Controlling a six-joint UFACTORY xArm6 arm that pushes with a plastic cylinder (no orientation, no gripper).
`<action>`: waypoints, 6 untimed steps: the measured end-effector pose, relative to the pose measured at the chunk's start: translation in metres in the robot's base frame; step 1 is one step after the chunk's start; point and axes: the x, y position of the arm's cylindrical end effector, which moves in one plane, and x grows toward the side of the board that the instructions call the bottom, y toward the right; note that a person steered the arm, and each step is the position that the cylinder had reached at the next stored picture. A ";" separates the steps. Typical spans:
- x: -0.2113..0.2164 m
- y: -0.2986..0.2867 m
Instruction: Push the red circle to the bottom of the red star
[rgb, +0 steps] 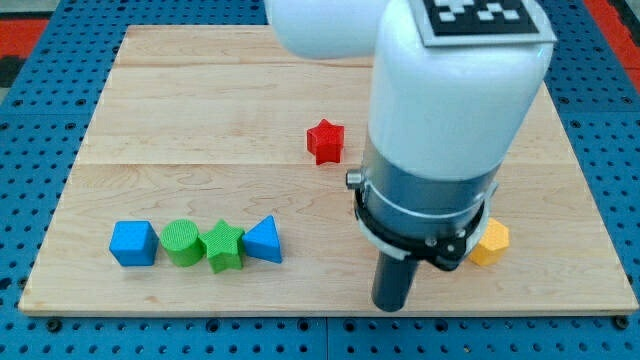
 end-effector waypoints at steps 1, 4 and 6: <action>-0.016 0.014; -0.094 0.039; -0.130 0.132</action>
